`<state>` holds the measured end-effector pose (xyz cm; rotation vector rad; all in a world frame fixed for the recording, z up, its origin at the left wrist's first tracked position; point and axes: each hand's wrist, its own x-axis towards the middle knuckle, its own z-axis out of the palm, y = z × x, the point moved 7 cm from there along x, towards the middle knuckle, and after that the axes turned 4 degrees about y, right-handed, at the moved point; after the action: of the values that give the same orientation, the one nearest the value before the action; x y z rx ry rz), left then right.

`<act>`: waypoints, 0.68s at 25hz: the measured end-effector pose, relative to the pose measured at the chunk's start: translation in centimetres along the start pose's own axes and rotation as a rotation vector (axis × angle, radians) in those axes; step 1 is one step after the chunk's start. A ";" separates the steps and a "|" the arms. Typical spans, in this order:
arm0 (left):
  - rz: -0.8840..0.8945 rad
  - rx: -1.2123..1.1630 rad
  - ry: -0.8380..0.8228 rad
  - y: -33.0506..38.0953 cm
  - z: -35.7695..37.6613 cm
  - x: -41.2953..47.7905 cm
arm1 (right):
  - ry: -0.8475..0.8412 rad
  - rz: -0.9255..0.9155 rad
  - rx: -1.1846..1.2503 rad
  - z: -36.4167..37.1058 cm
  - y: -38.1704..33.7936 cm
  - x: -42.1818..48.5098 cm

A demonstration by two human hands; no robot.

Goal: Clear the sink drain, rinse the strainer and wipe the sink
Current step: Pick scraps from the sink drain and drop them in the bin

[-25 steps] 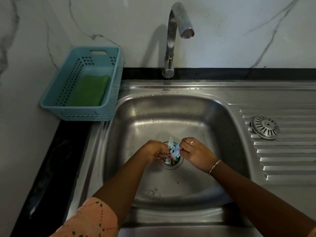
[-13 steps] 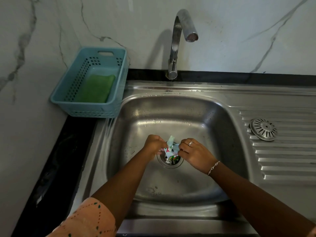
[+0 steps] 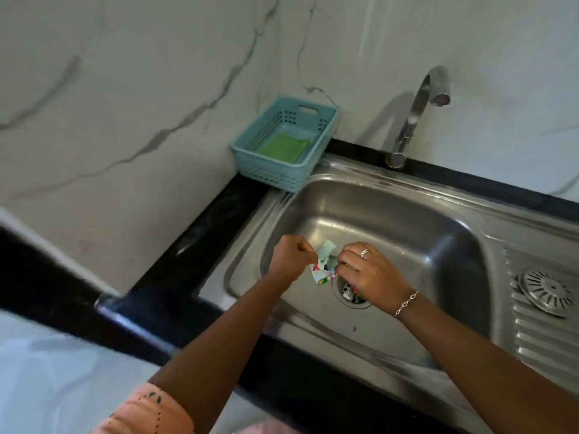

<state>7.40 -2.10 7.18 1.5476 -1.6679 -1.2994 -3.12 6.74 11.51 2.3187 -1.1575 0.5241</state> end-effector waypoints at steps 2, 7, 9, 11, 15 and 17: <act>0.032 0.008 0.069 -0.4 -2.8 -3.0 | 0.099 -0.040 0.070 -1.6 -2.6 1.6; -0.012 -0.026 0.315 -3.6 -10.2 -13.8 | 0.238 -0.195 0.225 -5.3 -11.7 4.5; -0.040 -0.028 0.393 -5.1 -12.6 -17.7 | 0.279 -0.254 0.276 -6.2 -15.3 5.5; -0.079 -0.031 0.492 -7.3 -15.5 -22.1 | 0.297 -0.350 0.346 -6.7 -19.9 6.3; -0.221 -0.055 0.639 -13.3 -19.9 -29.7 | 0.306 -0.512 0.462 -6.8 -28.3 7.7; -0.292 -0.068 0.672 -16.3 -21.1 -32.3 | 0.291 -0.551 0.519 -6.3 -31.6 7.9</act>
<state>40.01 24.14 8.84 1.9523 -0.9946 -0.8037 26.40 21.78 12.73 2.7119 -0.2291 0.9856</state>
